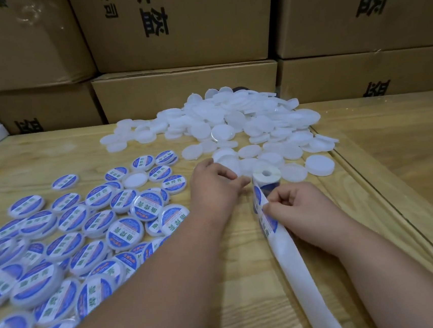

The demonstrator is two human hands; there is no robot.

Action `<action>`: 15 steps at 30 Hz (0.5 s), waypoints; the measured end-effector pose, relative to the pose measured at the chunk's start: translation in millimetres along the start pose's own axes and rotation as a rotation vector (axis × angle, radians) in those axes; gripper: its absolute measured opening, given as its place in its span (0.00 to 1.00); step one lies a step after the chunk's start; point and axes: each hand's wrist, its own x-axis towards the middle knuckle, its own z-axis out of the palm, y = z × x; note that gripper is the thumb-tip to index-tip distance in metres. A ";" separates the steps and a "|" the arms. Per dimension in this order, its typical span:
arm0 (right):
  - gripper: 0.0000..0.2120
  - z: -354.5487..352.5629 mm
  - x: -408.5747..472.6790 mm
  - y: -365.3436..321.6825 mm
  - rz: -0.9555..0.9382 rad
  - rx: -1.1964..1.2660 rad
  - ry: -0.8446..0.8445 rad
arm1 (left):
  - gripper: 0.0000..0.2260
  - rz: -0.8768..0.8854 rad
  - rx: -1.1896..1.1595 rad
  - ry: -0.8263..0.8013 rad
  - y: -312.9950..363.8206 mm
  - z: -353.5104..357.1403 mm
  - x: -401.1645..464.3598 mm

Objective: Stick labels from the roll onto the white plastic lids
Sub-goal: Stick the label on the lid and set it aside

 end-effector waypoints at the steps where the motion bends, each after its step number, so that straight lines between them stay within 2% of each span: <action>1: 0.12 -1.6 -0.9 -0.4 0.003 0.013 -0.018 | 0.13 -0.002 -0.038 0.008 2.9 -3.7 -2.3; 8: 0.15 -3.3 -3.9 -1.5 0.016 0.067 -0.037 | 0.17 0.086 -0.307 0.168 40.8 -26.9 -44.8; 12: 0.11 -2.3 -4.8 -2.8 0.022 0.084 -0.030 | 0.10 0.031 -0.491 0.139 33.5 -22.3 -89.4; 15: 0.06 -0.1 -3.7 -4.7 0.016 0.125 -0.012 | 0.16 0.041 -0.517 0.117 24.4 -16.1 -94.8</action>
